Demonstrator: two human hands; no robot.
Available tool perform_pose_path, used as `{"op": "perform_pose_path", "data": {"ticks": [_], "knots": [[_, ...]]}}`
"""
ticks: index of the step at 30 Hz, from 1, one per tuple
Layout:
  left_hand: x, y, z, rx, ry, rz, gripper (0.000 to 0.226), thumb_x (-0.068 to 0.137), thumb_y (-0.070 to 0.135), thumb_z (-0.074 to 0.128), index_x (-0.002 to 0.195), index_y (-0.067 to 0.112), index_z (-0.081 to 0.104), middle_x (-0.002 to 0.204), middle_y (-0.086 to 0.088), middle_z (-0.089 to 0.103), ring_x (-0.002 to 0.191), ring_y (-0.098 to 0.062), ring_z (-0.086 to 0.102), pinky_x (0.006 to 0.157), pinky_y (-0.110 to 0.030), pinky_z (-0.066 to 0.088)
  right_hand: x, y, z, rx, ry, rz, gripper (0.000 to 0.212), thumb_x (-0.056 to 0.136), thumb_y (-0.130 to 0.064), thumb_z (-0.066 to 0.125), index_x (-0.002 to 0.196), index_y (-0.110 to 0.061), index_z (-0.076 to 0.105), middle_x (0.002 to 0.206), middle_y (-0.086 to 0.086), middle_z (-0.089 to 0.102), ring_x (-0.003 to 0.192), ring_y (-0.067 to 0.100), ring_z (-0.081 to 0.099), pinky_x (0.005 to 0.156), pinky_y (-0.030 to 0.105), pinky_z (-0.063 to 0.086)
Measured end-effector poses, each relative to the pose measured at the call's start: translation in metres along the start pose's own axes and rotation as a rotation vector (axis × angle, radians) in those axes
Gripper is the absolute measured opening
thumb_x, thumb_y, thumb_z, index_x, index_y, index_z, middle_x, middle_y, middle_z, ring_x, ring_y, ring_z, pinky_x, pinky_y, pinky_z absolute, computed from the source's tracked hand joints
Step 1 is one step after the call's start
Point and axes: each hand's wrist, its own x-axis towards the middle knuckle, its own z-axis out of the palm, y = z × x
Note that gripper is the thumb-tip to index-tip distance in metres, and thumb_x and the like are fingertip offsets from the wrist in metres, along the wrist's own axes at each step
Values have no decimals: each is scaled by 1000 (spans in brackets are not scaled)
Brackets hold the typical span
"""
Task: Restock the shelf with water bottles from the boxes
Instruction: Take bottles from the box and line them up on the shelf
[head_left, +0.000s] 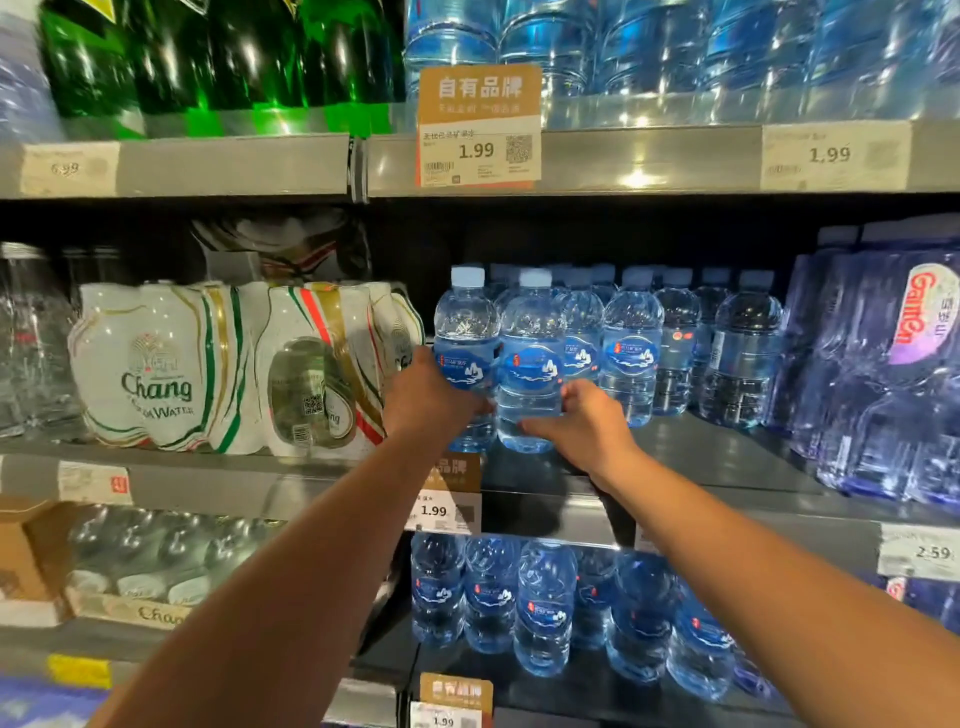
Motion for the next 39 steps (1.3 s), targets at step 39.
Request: {"op": "perform_pose_path", "data": {"ticks": [39], "knots": [[-150, 54, -34, 806, -186, 249, 49, 84, 55, 55, 116, 18, 55, 117, -3, 59, 107, -28, 59, 84, -35, 46, -123, -23, -94, -877, -294, -167, 23, 89, -32, 47, 98, -15, 60, 90, 5, 60, 74, 22, 56, 58, 24, 43]]}}
